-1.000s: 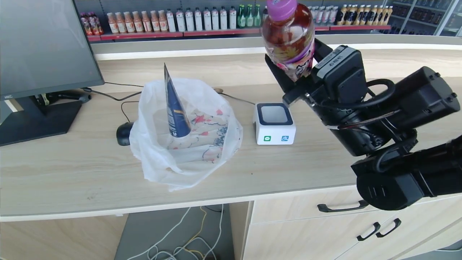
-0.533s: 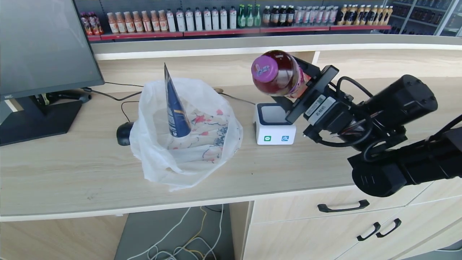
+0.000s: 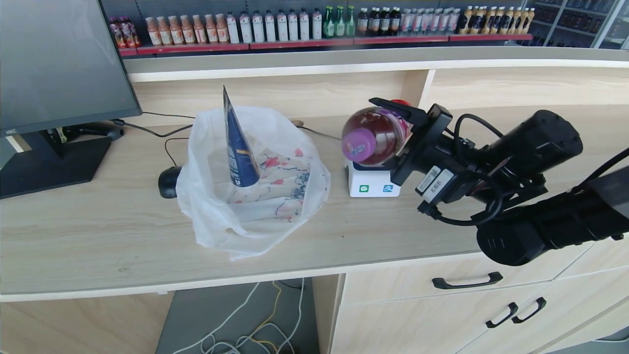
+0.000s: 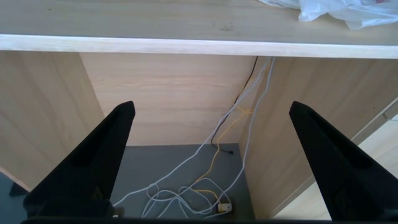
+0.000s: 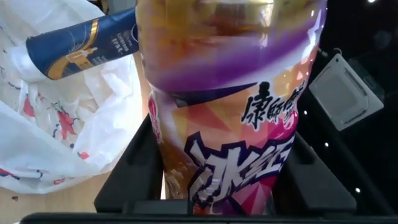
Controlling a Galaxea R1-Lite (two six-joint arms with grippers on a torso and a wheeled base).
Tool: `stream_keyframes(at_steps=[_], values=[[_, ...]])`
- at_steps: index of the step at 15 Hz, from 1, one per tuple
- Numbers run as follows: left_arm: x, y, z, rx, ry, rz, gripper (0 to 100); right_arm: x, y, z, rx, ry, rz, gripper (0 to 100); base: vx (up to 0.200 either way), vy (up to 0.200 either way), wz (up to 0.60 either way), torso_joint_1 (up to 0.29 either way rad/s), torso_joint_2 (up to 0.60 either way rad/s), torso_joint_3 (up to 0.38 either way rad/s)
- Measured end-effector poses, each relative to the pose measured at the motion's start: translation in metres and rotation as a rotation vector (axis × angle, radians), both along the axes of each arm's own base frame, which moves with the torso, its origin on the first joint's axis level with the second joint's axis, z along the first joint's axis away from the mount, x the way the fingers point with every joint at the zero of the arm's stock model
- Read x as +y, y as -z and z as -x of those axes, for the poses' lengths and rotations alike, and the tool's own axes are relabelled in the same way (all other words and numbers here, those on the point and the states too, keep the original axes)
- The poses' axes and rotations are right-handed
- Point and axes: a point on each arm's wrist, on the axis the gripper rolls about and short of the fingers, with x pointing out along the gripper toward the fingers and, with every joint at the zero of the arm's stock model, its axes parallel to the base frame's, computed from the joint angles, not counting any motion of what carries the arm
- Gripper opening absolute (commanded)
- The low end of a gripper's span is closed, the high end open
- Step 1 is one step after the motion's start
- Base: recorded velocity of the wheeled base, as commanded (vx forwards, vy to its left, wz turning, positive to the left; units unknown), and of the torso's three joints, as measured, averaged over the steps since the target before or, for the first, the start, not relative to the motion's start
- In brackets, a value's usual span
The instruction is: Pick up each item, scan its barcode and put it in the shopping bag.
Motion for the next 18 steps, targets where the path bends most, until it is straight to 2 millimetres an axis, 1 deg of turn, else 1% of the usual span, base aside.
stream_keyframes(at_steps=[5, 10, 16, 18], values=[[0.0, 0.0, 0.0, 0.0, 0.0, 0.0, 100, 0.006, 0.022, -0.009, -0.014, -0.045, 0.073, 0, 0.0, 0.0, 0.0, 0.0, 0.0, 0.0], [0.0, 0.0, 0.0, 0.0, 0.0, 0.0, 100, 0.01, 0.041, -0.019, 0.01, -0.045, 0.102, 0, 0.0, 0.0, 0.0, 0.0, 0.0, 0.0], [0.0, 0.0, 0.0, 0.0, 0.0, 0.0, 100, 0.01, 0.043, -0.026, 0.001, -0.038, 0.098, 0, 0.0, 0.0, 0.0, 0.0, 0.0, 0.0], [0.0, 0.0, 0.0, 0.0, 0.0, 0.0, 100, 0.009, 0.039, -0.029, -0.009, -0.028, 0.087, 0, 0.0, 0.0, 0.0, 0.0, 0.0, 0.0]])
